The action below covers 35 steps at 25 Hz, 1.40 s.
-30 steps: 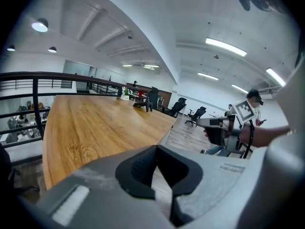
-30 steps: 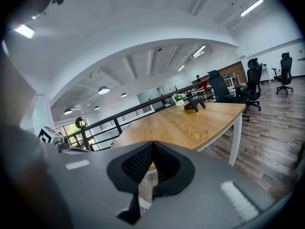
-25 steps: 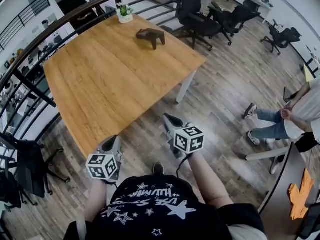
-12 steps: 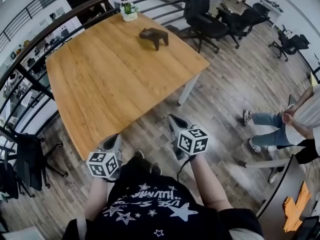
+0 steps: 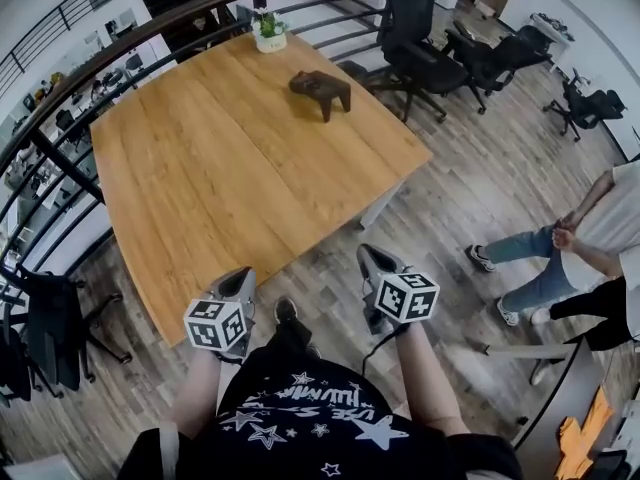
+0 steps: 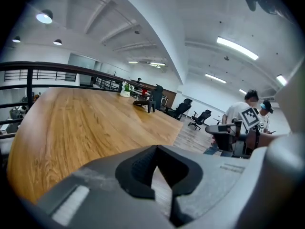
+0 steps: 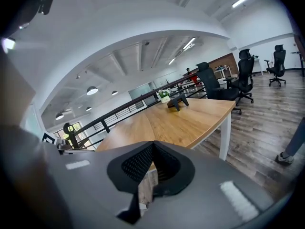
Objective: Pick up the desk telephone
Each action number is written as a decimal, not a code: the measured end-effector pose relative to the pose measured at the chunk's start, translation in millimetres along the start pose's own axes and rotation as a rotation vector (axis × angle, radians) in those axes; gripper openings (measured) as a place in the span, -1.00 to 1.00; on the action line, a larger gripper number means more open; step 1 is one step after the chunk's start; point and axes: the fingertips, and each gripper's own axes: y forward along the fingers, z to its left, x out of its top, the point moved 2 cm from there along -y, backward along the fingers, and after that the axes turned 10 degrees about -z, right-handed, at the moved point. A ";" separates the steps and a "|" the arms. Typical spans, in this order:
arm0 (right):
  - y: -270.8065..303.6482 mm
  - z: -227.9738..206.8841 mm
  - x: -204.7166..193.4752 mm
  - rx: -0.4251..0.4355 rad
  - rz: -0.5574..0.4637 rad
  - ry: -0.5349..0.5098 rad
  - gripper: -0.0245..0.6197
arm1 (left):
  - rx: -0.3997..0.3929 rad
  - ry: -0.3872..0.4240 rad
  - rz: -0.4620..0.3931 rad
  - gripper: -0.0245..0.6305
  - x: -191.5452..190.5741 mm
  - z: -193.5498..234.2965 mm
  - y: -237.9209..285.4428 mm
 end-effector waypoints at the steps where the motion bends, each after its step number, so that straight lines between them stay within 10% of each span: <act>1: 6.1 -3.0 4.5 -0.010 -0.005 0.003 -0.93 | -0.002 -0.002 -0.003 -0.92 5.2 3.8 6.8; 27: 188.3 -20.8 67.8 0.002 0.086 0.009 -0.92 | 0.014 -0.059 0.001 -0.92 69.3 105.5 118.2; 35: 213.4 -55.7 91.5 -0.003 0.033 0.182 -0.92 | 0.054 -0.060 -0.001 -0.92 79.8 94.6 136.8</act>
